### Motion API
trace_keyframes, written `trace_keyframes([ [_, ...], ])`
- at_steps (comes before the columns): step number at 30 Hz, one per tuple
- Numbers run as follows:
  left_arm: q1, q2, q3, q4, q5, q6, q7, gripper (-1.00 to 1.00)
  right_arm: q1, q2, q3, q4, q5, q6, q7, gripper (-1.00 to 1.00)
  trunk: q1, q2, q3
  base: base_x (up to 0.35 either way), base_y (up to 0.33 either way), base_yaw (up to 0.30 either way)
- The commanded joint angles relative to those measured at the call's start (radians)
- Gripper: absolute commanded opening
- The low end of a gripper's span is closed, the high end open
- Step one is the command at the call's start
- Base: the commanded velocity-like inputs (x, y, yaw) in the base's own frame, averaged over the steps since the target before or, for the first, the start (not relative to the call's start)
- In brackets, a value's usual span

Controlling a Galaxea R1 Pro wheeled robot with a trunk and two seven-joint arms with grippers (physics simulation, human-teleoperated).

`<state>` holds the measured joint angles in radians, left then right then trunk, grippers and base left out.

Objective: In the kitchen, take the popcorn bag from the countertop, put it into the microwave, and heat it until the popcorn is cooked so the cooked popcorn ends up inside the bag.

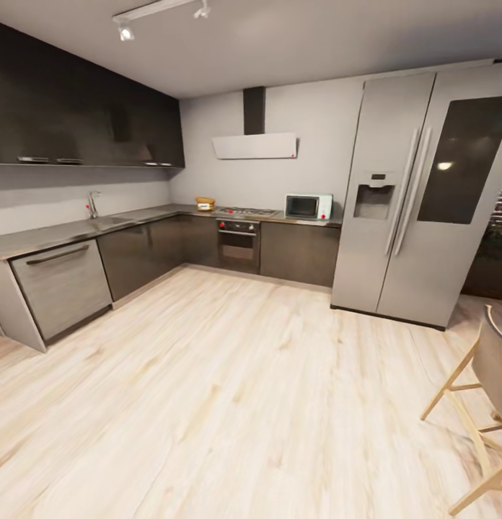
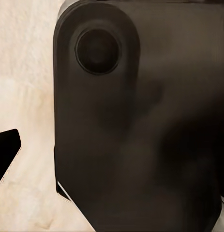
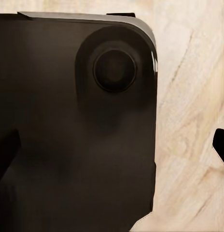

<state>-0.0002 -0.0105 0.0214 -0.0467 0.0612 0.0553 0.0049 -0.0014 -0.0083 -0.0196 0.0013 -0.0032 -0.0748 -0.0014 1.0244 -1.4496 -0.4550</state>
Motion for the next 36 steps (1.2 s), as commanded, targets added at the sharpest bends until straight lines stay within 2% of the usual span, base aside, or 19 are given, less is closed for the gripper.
trace_keyframes([
  [1,0.0,0.0,0.002,-0.002,0.006,0.004,0.0,1.0,0.0,0.0,-0.002,0.0,0.0,-0.003,0.0,1.0,0.001,0.0,-0.001,0.335,0.0,-0.018],
  [12,0.0,0.001,0.005,-0.007,0.004,-0.004,0.0,1.0,0.0,0.0,0.0,0.0,0.007,-0.002,0.003,1.0,0.001,0.0,-0.001,0.335,0.001,-0.002],
  [30,0.0,0.001,0.005,-0.009,0.003,-0.014,0.0,1.0,0.0,-0.001,0.005,0.0,0.013,0.0,0.004,1.0,0.001,0.0,-0.001,0.335,0.084,0.0],
  [36,0.003,0.0,0.006,-0.01,0.005,-0.039,-0.003,1.0,0.0,0.001,0.024,0.0,0.016,0.0,0.004,1.0,0.001,0.0,-0.001,0.0,0.0,0.0],
])
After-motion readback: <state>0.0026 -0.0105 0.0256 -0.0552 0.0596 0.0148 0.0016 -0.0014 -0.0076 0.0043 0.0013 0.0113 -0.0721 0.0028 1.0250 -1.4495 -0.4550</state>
